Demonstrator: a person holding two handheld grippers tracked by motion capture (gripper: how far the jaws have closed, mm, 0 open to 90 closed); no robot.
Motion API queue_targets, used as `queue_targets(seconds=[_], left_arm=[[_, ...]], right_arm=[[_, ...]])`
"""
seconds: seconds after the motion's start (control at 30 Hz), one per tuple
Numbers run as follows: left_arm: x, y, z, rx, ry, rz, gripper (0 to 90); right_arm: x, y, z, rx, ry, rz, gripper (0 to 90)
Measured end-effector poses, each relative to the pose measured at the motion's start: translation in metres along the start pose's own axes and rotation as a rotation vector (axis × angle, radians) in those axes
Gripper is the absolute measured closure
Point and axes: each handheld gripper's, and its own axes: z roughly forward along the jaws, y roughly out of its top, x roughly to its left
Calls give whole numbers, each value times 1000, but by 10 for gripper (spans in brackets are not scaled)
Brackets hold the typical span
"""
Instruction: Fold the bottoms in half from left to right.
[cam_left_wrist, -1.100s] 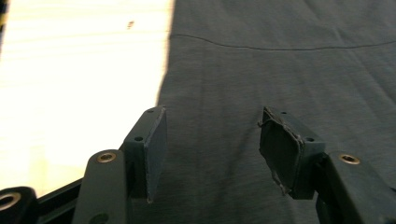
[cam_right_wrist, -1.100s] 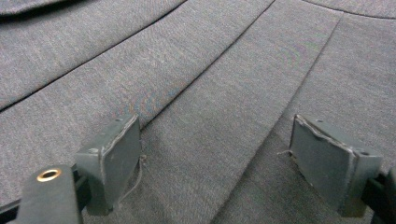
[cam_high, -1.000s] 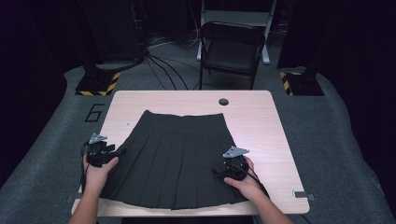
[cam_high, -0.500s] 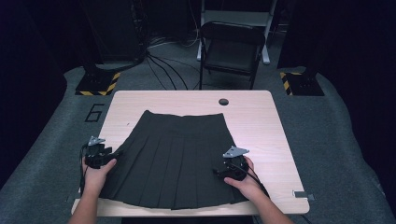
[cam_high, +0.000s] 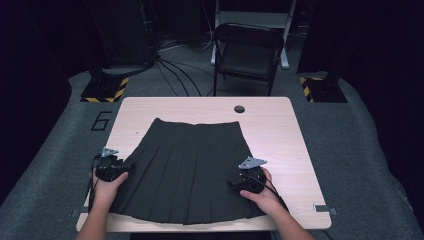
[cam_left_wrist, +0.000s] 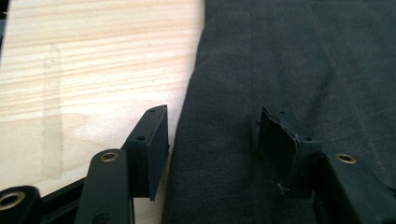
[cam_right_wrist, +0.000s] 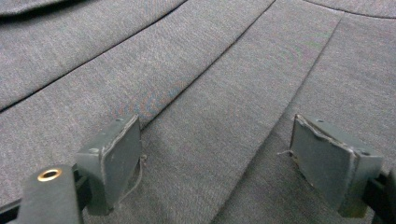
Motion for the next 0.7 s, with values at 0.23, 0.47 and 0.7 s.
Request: queue_targets(seconds=[0.23,0.47,0.7], left_arm=[[-3,0,2,-12,10,27,434],[-7,0,2,-15,13,17,475],[-9,-5,2,-53,5,13,587]], right_arm=[[0,0,0,1,1,-1,163],[0,0,0,0,1,-1,163],[0,0,0,0,1,-1,163]])
